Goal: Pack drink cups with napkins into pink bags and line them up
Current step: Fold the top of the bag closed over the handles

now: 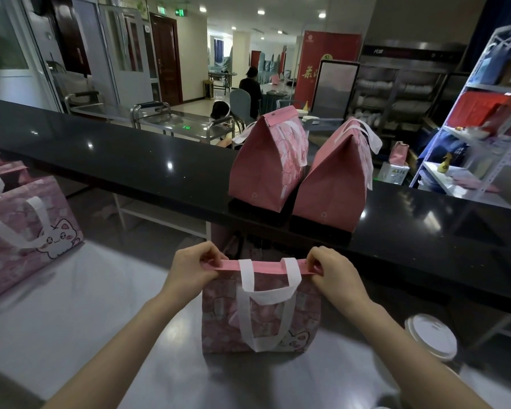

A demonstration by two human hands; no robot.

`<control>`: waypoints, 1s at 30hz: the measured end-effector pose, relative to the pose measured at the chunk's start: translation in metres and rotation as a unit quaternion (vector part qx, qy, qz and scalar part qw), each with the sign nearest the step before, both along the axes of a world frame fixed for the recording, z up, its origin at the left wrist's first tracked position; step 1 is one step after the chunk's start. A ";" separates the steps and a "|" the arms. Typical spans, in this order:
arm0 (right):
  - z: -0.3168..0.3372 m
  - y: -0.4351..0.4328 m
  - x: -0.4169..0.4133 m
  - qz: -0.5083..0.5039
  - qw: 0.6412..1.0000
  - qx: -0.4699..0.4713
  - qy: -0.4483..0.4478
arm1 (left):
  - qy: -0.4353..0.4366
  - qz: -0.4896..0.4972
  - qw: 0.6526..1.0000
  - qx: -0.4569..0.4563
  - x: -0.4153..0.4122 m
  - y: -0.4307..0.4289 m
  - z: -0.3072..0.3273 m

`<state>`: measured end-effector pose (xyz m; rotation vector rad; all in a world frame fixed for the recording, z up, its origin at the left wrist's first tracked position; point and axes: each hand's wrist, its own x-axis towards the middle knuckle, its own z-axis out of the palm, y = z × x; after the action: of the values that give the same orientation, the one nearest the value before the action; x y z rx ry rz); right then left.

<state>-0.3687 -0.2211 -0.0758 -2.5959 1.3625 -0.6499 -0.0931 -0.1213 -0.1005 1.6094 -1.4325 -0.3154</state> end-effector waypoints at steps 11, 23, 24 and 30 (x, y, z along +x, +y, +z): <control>0.009 -0.004 -0.008 0.077 0.992 0.086 0.052 | -0.180 -0.081 0.977 0.084 0.013 0.008 0.013; 0.014 -0.012 0.013 0.051 0.991 0.119 0.021 | -0.065 0.000 0.997 0.052 0.000 -0.001 0.006; 0.014 -0.012 0.014 0.043 0.992 0.114 0.020 | -0.060 0.007 0.997 0.053 0.001 -0.001 0.005; 0.016 -0.012 0.014 0.046 0.991 0.122 0.019 | -0.052 -0.024 0.995 0.077 0.005 -0.004 0.009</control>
<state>-0.3543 -0.2331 -0.0596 -2.4684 1.2380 -0.3929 -0.0882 -0.1250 -0.0910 1.7394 -1.5594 -0.3825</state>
